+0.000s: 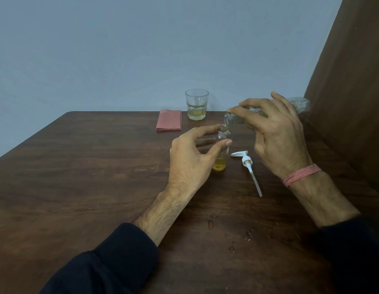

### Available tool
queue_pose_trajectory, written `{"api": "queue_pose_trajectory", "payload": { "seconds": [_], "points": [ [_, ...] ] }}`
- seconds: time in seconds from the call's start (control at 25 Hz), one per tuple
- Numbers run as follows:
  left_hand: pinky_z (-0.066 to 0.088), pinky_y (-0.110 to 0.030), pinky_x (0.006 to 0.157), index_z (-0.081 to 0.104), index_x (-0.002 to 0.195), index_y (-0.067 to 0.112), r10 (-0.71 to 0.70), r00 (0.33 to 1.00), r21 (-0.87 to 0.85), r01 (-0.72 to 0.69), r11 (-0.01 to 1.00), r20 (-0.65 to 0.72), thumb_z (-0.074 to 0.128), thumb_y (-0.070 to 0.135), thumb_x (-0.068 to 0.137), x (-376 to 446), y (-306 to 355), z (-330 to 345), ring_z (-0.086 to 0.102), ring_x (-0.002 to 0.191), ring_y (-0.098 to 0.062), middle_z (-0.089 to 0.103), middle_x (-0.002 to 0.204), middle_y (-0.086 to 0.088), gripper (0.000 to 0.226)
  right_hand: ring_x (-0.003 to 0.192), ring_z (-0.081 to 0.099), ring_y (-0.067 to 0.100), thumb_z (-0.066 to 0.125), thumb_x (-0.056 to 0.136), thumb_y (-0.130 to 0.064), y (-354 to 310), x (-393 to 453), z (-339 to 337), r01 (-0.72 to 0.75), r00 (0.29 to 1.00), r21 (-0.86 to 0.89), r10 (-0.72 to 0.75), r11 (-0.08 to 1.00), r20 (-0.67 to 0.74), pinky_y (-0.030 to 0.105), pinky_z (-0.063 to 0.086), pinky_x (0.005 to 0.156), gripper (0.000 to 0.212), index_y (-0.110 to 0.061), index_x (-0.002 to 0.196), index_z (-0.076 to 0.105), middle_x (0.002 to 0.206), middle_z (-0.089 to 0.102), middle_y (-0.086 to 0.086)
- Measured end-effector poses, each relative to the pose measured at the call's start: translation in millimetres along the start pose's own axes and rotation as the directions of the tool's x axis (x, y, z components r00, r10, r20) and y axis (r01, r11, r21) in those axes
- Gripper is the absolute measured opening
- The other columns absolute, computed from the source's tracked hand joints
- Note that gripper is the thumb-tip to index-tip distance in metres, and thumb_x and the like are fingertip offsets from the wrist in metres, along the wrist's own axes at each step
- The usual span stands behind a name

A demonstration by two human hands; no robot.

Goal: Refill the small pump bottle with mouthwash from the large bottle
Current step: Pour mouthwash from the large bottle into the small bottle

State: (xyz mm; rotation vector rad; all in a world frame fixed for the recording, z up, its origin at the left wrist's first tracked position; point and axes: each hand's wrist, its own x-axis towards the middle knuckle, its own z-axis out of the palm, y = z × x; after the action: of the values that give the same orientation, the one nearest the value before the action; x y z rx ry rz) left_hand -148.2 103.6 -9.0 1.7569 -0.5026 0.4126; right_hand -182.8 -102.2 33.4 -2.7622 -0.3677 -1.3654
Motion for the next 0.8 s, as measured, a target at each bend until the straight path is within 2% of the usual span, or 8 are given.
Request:
{"api": "queue_pose_trajectory", "payload": {
  "seconds": [0.32,0.8],
  "points": [
    [0.062,-0.012,0.088,0.081,0.135,0.033,-0.002,1.000,0.007,0.002,1.000,-0.007,0.094,0.046,0.088,0.2,1.5,-0.9,0.078,0.112,0.006,0.082,0.130,0.015,0.050,0.132,0.064,0.036,0.069,0.087,0.020,-0.1,0.7,-0.7,0.000,1.000,0.000,0.000,1.000,0.009,0.059,0.030,0.130,0.072,-0.021,0.145,0.070,0.141,0.070,0.010],
    [0.069,-0.029,0.095,0.081,0.136,0.032,-0.013,1.000,0.018,0.013,1.000,0.003,0.094,0.045,0.090,-1.3,1.8,-1.1,0.079,0.114,0.002,0.082,0.132,0.014,0.050,0.131,0.064,0.033,0.069,0.084,0.021,0.3,0.7,-0.8,0.003,1.000,-0.016,-0.003,1.000,-0.004,0.053,0.027,0.133,0.076,-0.024,0.146,0.069,0.140,0.070,0.007]
  ]
}}
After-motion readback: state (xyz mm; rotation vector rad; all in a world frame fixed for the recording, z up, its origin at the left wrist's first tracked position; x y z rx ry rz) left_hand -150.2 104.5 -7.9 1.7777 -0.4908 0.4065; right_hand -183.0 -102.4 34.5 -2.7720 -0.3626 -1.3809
